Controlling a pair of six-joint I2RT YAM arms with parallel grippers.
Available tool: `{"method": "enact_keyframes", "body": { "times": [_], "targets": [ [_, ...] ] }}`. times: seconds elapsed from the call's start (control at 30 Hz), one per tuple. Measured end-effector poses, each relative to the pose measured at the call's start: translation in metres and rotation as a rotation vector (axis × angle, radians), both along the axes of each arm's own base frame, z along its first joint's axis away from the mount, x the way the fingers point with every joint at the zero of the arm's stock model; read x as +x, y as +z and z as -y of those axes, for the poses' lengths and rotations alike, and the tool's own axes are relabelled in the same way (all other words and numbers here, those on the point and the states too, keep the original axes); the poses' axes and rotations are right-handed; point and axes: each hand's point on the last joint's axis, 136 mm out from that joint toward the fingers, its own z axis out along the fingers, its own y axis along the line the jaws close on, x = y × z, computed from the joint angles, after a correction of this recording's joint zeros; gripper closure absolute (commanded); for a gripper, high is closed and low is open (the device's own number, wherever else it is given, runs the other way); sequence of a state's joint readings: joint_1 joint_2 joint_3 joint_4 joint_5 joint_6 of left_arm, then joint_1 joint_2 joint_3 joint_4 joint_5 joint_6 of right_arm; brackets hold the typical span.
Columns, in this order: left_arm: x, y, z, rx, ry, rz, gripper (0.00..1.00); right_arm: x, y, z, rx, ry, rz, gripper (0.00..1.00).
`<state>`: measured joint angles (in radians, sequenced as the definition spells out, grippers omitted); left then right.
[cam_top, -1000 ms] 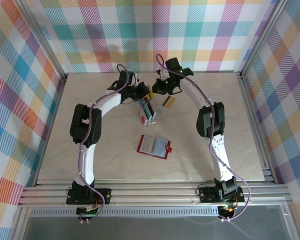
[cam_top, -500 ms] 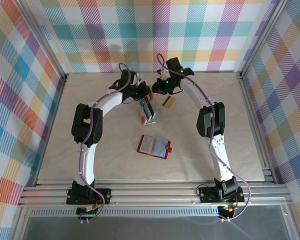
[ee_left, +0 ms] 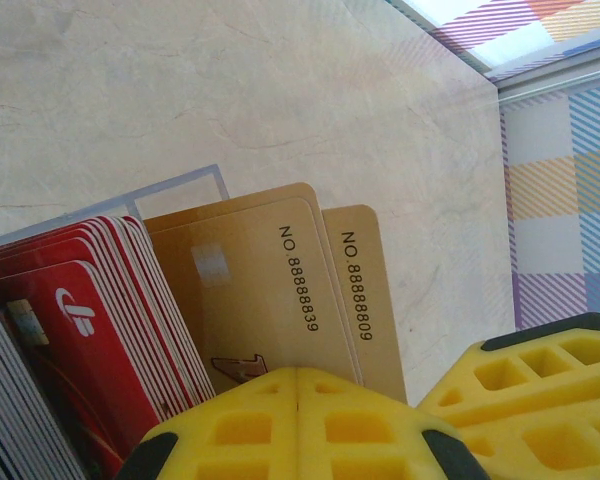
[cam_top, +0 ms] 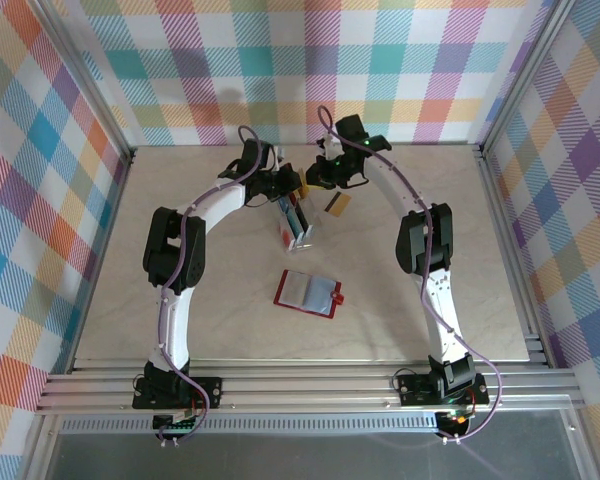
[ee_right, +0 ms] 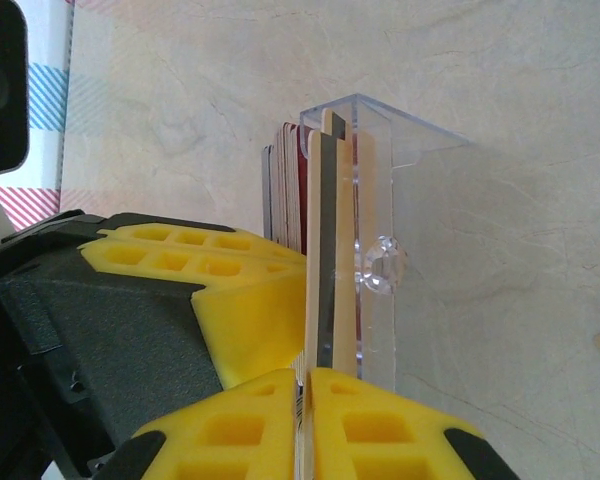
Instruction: Put the credit cards into the card holder
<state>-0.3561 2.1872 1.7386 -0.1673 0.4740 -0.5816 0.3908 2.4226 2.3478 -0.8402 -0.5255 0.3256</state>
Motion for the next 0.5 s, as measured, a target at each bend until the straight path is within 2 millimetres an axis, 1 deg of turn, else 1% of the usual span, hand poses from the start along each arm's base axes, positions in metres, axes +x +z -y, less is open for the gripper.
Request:
{"method": "enact_keyframes", "body": {
  "times": [0.07, 0.2, 0.33, 0.5],
  "targets": [
    [0.0, 0.0, 0.0, 0.001, 0.001, -0.001, 0.96, -0.001, 0.002, 0.0, 0.005, 0.001, 0.003, 0.88],
    [0.0, 0.0, -0.001, 0.005, 0.003, -0.003, 0.96, 0.0, 0.008, 0.001, 0.011, -0.002, 0.01, 0.94],
    [0.0, 0.0, -0.001, 0.009, 0.004, -0.003, 0.96, 0.0, 0.011, 0.002, 0.018, -0.006, 0.012, 0.99],
    [0.0, 0.0, -0.001, 0.011, 0.006, -0.002, 0.96, 0.0, 0.011, 0.002, 0.018, -0.005, 0.013, 1.0]
  ]
}}
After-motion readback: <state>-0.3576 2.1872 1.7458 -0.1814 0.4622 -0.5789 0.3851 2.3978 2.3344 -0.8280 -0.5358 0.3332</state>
